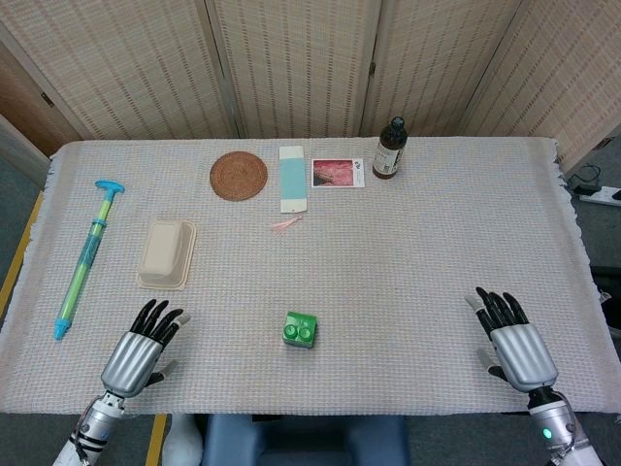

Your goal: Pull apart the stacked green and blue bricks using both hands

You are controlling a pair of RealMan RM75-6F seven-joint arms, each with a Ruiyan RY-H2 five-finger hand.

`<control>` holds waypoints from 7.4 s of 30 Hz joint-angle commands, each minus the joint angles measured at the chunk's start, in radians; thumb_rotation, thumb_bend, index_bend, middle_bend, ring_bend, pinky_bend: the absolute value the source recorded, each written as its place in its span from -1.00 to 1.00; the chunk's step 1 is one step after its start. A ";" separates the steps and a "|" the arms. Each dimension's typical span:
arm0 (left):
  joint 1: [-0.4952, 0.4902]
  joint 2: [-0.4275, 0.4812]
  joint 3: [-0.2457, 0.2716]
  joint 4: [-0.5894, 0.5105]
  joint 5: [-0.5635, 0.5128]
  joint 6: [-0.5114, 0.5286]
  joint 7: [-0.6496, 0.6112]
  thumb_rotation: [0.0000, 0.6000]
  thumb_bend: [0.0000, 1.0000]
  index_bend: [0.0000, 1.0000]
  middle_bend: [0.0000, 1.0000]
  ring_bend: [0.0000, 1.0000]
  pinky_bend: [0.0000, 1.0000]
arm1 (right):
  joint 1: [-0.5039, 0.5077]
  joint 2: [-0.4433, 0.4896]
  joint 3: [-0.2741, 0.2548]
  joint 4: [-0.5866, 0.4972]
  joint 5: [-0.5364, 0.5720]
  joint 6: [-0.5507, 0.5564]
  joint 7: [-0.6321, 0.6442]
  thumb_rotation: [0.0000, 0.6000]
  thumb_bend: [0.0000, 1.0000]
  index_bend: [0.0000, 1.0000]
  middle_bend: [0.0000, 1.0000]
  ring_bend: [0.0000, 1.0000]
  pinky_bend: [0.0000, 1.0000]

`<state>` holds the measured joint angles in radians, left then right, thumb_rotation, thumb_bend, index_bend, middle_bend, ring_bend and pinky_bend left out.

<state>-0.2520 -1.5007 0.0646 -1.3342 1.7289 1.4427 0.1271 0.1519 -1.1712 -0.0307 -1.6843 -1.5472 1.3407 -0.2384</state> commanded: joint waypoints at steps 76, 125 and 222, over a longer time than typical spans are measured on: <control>-0.391 -0.339 -0.182 0.025 -0.291 -0.394 -0.144 1.00 -0.30 0.11 0.26 -0.64 -1.00 | 0.018 0.046 0.010 0.001 0.000 -0.028 0.117 1.00 -0.19 -1.00 -1.00 -1.00 -1.00; -0.283 -0.232 -0.219 -0.196 -0.269 -0.174 -0.194 1.00 -0.16 0.54 0.74 -0.22 -1.00 | 0.456 -0.497 -0.023 0.624 -0.196 -0.245 1.486 1.00 -0.18 -0.95 -0.79 -0.81 -0.74; -0.281 -0.246 -0.194 -0.190 -0.230 -0.181 -0.284 1.00 -0.16 0.54 0.74 -0.23 -1.00 | 0.535 -0.788 0.117 0.629 0.012 -0.256 1.326 1.00 -0.19 0.50 0.26 0.11 0.24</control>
<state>-0.5333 -1.7463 -0.1299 -1.5240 1.4990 1.2615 -0.1565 0.6871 -1.9585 0.0862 -1.0558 -1.5343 1.0849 1.0872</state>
